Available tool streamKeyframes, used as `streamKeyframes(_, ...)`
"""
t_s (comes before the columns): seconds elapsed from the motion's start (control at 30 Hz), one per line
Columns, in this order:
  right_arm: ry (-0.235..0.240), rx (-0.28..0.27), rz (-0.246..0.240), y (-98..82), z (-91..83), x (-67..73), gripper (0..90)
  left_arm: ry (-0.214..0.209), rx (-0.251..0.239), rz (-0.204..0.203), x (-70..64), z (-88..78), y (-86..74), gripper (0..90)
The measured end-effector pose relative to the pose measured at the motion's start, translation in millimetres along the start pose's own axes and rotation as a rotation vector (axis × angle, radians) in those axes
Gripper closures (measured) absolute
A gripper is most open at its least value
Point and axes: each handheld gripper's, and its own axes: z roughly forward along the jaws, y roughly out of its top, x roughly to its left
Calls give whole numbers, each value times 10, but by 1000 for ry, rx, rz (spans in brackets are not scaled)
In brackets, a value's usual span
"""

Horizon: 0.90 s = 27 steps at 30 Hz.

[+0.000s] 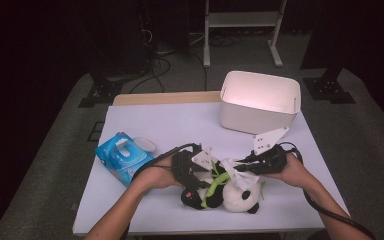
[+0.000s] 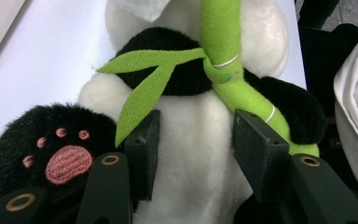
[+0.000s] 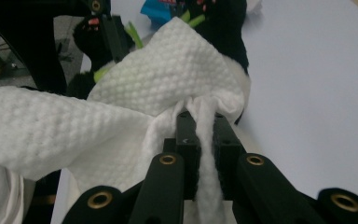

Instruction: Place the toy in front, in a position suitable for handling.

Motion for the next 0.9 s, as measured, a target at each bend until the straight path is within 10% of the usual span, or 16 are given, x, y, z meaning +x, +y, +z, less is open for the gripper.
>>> streamKeyframes(0.43,-9,24,76,-163,-150,-136,833,0,8,8,14,9,15,518)
streamKeyframes(0.9,22,17,34,30,72,-184,831,11,14,11,1,14,24,521)
